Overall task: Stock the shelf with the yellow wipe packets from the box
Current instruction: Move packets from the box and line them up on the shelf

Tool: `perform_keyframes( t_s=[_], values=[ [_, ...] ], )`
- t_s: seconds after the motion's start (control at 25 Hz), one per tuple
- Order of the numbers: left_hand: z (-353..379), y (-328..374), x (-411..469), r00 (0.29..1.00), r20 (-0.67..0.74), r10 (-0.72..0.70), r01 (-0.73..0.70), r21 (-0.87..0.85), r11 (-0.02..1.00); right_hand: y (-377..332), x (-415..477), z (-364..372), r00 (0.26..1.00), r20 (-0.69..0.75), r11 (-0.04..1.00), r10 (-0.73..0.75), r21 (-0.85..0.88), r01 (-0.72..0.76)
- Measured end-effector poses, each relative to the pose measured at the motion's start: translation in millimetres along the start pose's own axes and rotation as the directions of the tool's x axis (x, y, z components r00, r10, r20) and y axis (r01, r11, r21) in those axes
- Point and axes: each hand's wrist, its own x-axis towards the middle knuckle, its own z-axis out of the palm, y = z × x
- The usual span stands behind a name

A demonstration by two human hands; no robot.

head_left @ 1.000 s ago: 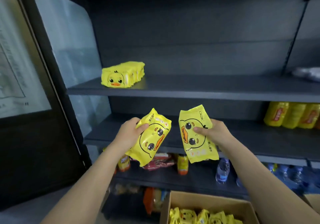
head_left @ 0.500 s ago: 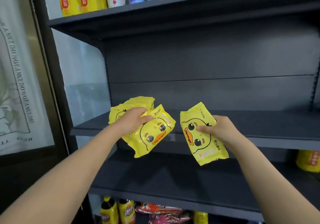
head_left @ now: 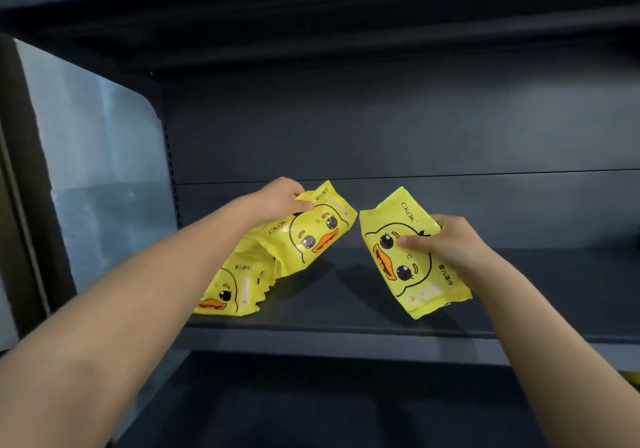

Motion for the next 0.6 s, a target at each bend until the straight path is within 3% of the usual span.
perform_keyframes(
  t_s=[0.24, 0.6],
  values=[
    [13.1, -40.1, 111.1, 0.98, 0.091, 0.18, -0.182, 0.019, 0.983, -1.6, 65.8, 29.1, 0.999, -0.007, 0.997, 0.042, -0.063, -0.043],
    [82.2, -74.0, 213.3, 0.868, 0.314, 0.384, -0.4, -0.014, 0.916, 33.0, 149.8, 63.9, 0.99, 0.01, 0.972, 0.143, -0.192, -0.138]
  ],
)
